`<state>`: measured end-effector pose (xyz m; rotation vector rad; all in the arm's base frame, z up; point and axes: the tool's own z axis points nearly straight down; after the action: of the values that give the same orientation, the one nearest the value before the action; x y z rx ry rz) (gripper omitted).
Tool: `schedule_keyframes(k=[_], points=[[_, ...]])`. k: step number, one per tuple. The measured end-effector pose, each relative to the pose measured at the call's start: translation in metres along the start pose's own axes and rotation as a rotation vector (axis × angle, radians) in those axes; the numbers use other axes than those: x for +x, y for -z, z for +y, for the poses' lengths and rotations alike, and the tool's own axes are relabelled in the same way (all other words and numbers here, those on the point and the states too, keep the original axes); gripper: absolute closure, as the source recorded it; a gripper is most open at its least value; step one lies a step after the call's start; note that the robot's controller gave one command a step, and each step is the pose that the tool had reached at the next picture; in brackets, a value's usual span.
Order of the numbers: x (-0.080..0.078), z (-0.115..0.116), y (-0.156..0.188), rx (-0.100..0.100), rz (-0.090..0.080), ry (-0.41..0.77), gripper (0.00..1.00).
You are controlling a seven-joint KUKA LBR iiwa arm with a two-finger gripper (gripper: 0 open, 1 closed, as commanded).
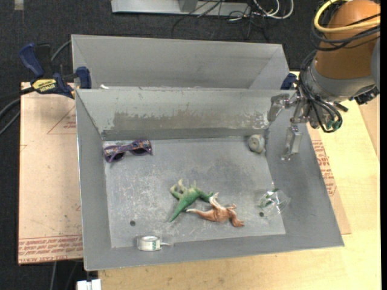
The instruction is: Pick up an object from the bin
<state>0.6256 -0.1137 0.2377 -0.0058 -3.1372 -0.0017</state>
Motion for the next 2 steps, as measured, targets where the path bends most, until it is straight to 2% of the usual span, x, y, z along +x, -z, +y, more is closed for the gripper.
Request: schedule_keyframes(k=[1, 2], points=[[-0.001, 0.001, 0.005, 0.001, -0.007, 0.004, 0.00], [0.019, 0.047, -0.077, -0.002, 0.001, 0.154, 0.00]])
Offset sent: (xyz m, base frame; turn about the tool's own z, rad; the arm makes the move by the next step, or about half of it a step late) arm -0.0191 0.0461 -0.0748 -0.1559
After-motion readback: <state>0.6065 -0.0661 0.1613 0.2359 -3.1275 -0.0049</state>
